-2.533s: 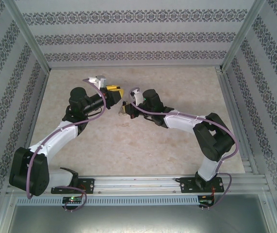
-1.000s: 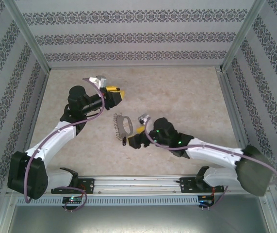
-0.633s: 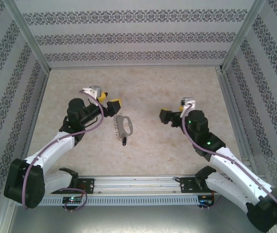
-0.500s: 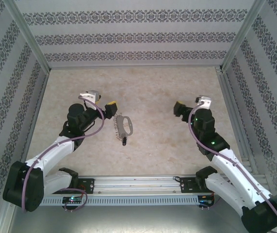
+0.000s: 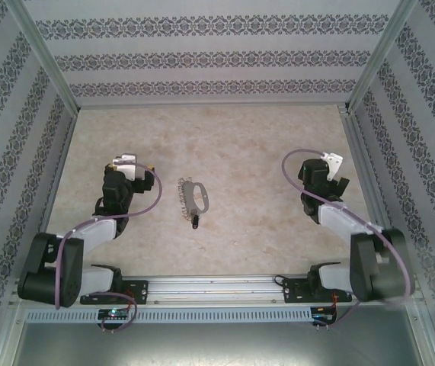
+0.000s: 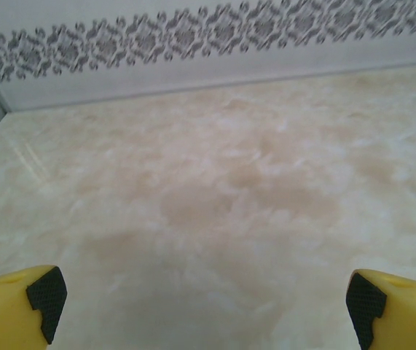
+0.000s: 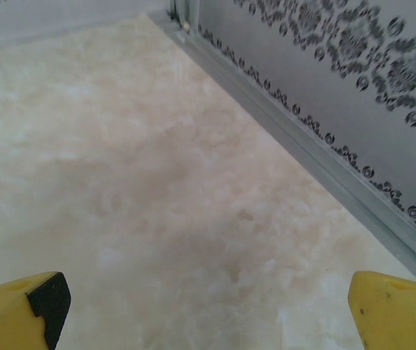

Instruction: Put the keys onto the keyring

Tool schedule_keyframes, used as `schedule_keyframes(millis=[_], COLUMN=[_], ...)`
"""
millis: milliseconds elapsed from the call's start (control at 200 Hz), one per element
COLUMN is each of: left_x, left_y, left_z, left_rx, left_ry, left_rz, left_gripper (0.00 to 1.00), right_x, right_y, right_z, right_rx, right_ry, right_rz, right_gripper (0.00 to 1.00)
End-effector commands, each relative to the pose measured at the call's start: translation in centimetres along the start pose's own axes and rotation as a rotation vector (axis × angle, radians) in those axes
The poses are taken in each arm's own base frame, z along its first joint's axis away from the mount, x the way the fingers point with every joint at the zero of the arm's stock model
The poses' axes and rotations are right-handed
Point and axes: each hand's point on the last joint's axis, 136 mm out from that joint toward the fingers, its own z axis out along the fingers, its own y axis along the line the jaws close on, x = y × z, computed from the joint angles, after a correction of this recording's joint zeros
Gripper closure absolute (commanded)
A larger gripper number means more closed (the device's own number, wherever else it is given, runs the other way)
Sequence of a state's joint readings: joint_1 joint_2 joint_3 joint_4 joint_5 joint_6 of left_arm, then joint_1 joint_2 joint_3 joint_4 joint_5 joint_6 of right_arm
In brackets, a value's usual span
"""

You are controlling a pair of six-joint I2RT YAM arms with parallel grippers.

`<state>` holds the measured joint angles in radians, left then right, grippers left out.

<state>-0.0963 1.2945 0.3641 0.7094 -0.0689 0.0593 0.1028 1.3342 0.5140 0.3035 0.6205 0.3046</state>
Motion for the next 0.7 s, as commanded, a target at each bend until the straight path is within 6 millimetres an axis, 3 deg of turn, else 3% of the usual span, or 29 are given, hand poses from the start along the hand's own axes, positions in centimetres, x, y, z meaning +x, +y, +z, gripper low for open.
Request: schedule_keyframes(millis=[0,170,375,480,590,620,659,694], left_x=[-2.2,-2.4,0.6,1.6,3.4,2.8,3.2,3.6], left_y=[1.4,1.3,1.6,0.7,0.3,0.3,0.2,0.2], left_z=[0.4,0.6,-0.4,0.7,1.0,1.0,1.0,1.3], left_rx=[-0.052,-0.044,-0.063,-0.016,-0.005,-0.007,-0.003,0.003], left_ry=[-0.073,-0.080,-0.031,-0.048,-0.090,-0.137,-0.109,-0.058], left_rz=[-0.011,-0.001,0.004,-0.017,-0.015,-0.009,-0.009,-0.010], left_gripper=[0.00,0.00,0.00,0.00,0.00,0.00,0.00,0.00], right_x=[-2.4,-2.3,-1.9,-1.4,-0.9,-0.4,-0.8,-0.1], right_y=[1.1,2.9,4.0,6.1,6.4,6.6,6.4,6.1], right_z=[0.3,0.7,0.0,0.1,0.1,0.4,0.5,0.7], right_rx=[-0.016,-0.118,-0.229,-0.327,-0.388,-0.407,-0.421,-0.407], right_ry=[-0.124,-0.212,-0.212,-0.198,-0.184,-0.180,-0.247,-0.206], right_rz=[-0.041,-0.059,-0.079,-0.137,-0.129,-0.126,-0.087,-0.094], right_gripper=[0.03,0.02,0.02,0.03,0.02,0.02,0.03,0.03])
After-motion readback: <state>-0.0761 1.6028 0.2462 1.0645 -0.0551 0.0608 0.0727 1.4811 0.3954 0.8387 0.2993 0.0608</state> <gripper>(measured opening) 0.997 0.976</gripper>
